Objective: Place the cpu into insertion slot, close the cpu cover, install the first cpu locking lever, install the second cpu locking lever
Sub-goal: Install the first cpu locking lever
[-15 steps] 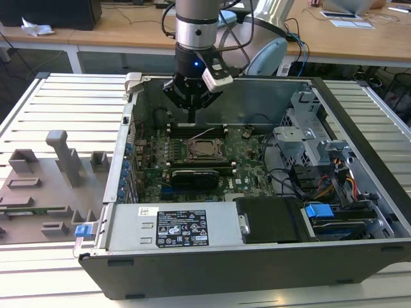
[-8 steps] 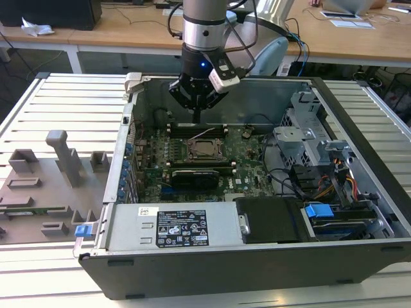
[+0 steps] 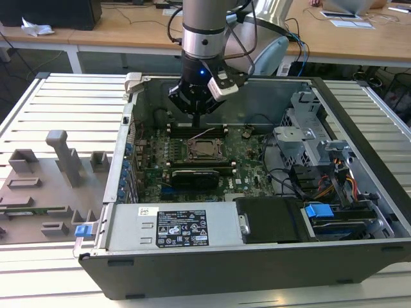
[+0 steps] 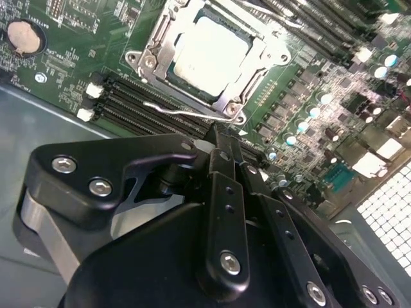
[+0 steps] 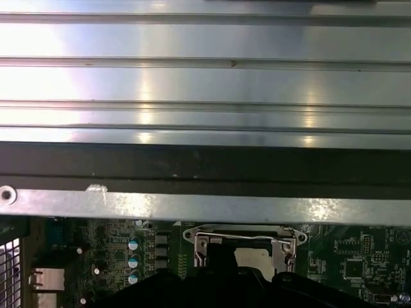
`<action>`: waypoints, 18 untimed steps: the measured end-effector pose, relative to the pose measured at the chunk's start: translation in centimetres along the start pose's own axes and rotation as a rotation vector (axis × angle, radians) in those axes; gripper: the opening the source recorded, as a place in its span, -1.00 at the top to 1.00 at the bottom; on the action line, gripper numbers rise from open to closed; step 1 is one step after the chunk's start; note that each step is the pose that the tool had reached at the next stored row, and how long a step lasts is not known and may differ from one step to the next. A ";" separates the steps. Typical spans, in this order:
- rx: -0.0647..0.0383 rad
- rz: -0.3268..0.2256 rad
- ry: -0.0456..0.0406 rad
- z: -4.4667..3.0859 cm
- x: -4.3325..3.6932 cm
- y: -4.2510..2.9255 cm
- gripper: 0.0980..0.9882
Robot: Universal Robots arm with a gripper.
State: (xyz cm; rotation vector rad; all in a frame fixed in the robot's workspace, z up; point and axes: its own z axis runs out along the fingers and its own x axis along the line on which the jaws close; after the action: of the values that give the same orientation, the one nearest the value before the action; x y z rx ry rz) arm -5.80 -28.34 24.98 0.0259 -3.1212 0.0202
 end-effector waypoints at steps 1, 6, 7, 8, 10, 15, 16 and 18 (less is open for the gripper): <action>-0.008 0.000 -0.0001 0.05 0.01 -0.02 0.98; -0.026 -0.001 -0.0005 0.92 0.02 -0.34 0.98; -0.032 -0.001 -0.0003 0.99 0.03 -0.35 0.98; -0.038 -0.001 -0.0006 1.07 0.02 -0.34 0.98; -0.052 -0.001 -0.0009 1.27 0.01 -0.34 0.98; -0.059 -0.001 -0.0006 2.04 -0.09 -0.35 0.98; -0.060 -0.001 0.0000 2.32 -0.23 -0.35 0.98; -0.059 -0.001 0.0008 2.66 -0.45 -0.34 0.98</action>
State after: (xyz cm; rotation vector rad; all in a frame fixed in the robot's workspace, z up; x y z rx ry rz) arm -5.39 -28.70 22.32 0.0267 -3.1192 -0.0726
